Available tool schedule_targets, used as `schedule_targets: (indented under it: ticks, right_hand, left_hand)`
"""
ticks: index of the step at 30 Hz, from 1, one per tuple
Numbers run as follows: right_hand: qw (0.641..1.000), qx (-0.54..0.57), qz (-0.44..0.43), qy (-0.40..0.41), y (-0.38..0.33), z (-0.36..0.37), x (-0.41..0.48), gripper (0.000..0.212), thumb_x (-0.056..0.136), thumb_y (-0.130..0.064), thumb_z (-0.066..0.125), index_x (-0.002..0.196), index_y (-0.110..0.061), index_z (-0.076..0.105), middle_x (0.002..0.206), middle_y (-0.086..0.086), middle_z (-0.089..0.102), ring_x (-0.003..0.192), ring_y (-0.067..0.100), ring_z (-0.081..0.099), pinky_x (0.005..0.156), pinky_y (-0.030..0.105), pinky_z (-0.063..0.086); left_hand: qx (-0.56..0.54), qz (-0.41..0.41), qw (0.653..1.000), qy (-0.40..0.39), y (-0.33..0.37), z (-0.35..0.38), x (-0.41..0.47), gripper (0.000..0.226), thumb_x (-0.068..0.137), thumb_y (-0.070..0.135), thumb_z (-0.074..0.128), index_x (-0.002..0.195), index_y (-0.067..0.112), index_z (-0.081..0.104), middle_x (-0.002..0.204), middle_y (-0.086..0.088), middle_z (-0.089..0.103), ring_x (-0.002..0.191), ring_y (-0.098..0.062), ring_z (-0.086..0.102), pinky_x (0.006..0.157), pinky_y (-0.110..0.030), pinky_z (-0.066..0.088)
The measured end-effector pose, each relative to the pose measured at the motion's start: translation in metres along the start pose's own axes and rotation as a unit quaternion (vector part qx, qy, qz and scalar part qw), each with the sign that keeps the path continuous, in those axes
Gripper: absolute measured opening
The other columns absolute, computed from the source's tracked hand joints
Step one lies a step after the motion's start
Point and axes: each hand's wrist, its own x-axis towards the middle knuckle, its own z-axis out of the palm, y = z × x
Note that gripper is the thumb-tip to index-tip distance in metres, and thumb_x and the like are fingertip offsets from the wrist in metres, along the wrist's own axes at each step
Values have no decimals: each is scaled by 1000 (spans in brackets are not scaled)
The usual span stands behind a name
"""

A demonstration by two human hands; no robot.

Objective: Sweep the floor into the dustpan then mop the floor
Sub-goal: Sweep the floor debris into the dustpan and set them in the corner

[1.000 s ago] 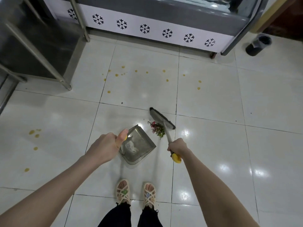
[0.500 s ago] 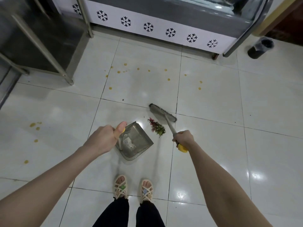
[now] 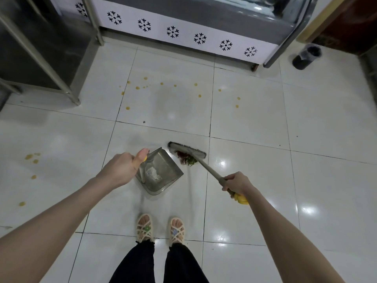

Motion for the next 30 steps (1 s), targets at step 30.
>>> schedule_targets:
  ticks: [30]
  right_hand:
    - [974,222,42,-13,-40,68,20,12,82,4,59,73,-2,54,59,10,51,45,22,49,47,29,45]
  left_hand:
    - [-6,15,1000,-5,-17,-18,28,82,69,85,14,32,15,36,42,1,39,48,-21,43,53,-29,36]
